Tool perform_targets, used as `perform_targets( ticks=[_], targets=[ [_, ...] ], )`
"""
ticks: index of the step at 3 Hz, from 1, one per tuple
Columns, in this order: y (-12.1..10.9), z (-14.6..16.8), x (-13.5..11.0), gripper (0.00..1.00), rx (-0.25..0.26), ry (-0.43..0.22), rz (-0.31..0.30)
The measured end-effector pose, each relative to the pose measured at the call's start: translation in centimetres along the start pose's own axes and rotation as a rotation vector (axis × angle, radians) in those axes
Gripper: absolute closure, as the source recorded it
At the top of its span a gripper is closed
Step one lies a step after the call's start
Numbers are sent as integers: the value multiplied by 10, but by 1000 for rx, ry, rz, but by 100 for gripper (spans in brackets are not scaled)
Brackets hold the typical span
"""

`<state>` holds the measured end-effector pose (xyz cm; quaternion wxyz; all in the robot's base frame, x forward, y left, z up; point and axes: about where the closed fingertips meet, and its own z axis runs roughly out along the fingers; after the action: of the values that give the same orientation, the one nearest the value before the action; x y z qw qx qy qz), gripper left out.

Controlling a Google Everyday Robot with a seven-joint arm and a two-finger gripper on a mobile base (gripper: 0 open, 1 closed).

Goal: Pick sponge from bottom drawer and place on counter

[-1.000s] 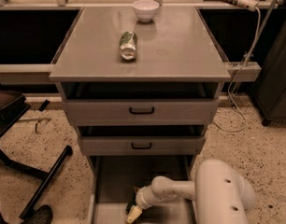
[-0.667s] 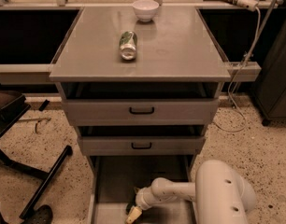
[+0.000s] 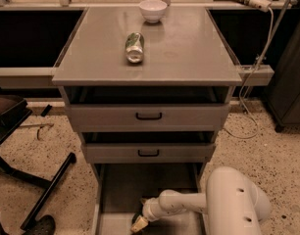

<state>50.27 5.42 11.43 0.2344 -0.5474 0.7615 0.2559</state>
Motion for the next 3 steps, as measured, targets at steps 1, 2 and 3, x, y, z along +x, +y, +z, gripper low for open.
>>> perform_targets(
  ticks=[1,2,3],
  targets=[
    [0,0,0,42,0,0,0],
    [0,0,0,65,0,0,0],
    [0,-8,-6,88,-9,-23,13]
  ],
)
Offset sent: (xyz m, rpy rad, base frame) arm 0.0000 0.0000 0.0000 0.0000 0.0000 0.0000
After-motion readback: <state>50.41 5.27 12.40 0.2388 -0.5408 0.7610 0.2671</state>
